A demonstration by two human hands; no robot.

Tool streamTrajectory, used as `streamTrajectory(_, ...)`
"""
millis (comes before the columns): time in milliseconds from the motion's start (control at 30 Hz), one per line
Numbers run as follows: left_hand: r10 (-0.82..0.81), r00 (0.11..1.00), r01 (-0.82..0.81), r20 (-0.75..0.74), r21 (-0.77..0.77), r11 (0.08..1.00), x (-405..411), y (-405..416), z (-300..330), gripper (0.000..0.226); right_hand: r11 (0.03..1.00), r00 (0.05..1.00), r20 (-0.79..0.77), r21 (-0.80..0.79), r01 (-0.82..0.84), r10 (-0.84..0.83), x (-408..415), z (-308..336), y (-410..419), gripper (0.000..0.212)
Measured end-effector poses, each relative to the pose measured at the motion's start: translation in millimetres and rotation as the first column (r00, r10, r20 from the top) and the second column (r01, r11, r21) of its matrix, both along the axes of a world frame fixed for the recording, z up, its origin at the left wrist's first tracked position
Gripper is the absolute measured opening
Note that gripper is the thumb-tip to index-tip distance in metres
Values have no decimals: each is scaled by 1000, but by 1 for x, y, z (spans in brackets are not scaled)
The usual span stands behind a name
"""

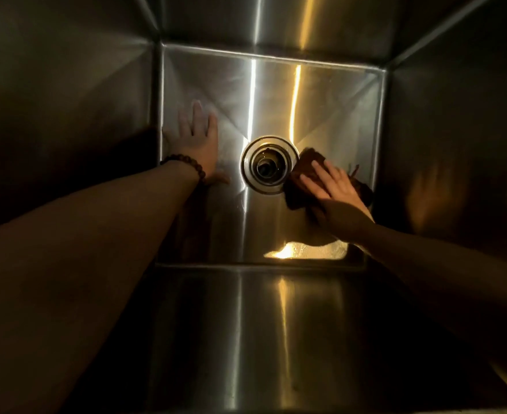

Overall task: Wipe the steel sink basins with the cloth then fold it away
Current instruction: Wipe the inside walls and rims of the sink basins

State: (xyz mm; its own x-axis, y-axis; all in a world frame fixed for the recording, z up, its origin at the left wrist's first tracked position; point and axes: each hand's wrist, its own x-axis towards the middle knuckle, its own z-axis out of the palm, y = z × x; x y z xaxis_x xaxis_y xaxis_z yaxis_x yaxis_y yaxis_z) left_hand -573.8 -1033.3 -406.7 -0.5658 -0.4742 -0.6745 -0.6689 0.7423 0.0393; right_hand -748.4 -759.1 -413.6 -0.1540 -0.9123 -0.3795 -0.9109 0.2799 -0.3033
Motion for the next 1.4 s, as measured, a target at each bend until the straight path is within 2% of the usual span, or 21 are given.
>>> streamTrajectory(67, -20, 999, 21, -30, 27, 999, 4, 4, 1, 136, 984, 985, 0, -53, -170, 170, 9, 13, 11, 61)
streamTrajectory(167, -62, 998, 62, -8, 56, 996, 9, 8, 3, 139, 884, 931, 46, -333, -329, 363, 28, 22, 15, 35)
streamTrajectory(200, -65, 998, 65, -3, 57, 996, 8, 8, 3, 140, 855, 899, 74, -351, -381, 431, 35, 19, 13, 33)
streamTrajectory(300, -74, 997, 74, 2, 28, 997, 7, 7, 2, 140, 742, 769, 21, -282, -609, 639, 71, -5, -9, 42)
streamTrajectory(367, -84, 996, 84, 8, 9, 996, 6, 7, 4, 140, 698, 706, 66, -238, -675, 705, 102, -11, -33, 47)
streamTrajectory(467, -87, 996, 87, 4, -9, 996, 7, 7, 4, 140, 679, 685, 63, -227, -698, 726, 128, -3, -56, 48)
streamTrajectory(600, -81, 997, 81, 11, 3, 997, 7, 7, 5, 143, 668, 675, 43, -202, -716, 736, 98, -5, -36, 44)
streamTrajectory(667, -81, 996, 80, 26, 10, 997, 6, 8, 7, 142, 748, 754, 67, -216, -628, 653, 73, 5, -24, 41)
streamTrajectory(733, -86, 996, 86, 33, 5, 996, 5, 8, 9, 139, 893, 906, 114, -259, -369, 407, 48, 19, -19, 49)
streamTrajectory(800, -96, 995, 96, 39, 5, 995, 5, 8, 10, 136, 960, 981, 125, -256, -112, 148, 23, 17, -17, 42)
streamTrajectory(833, -91, 995, 91, 37, 11, 996, 5, 8, 10, 135, 981, 996, 87, -192, 7, 10, 14, 12, -18, 47)
streamTrajectory(867, -86, 996, 85, 35, 15, 996, 5, 8, 8, 134, 981, 989, 51, -132, 143, -137, 9, 3, -22, 60)
streamTrajectory(933, -88, 995, 88, 47, 9, 996, 5, 8, 7, 134, 899, 907, 38, -118, 421, -420, 10, -7, -45, 64)
streamTrajectory(1000, -102, 993, 103, 57, -8, 995, 4, 8, 6, 134, 810, 824, 40, -163, 563, -565, 18, -3, -79, 60)
streamTrajectory(1033, -105, 993, 105, 60, -10, 994, 4, 8, 5, 134, 799, 814, 50, -165, 578, -578, 22, 0, -94, 59)
streamTrajectory(1100, -99, 994, 100, 55, -3, 995, 4, 7, 5, 135, 846, 863, 68, -170, 505, -501, 30, 2, -117, 60)
streamTrajectory(1233, -125, 991, 126, 54, -12, 992, 9, 7, 2, 140, 974, 992, 52, -190, 126, -118, 47, 1, -134, 60)
streamTrajectory(1333, -151, 984, 150, 96, 18, 988, 6, 5, 7, 151, 984, 994, 11, -146, -104, 107, 63, 1, -131, 48)
streamTrajectory(1400, -162, 977, 156, 136, 55, 986, 2, 0, 12, 157, 953, 962, -12, -139, -270, 271, 73, 4, -118, 39)
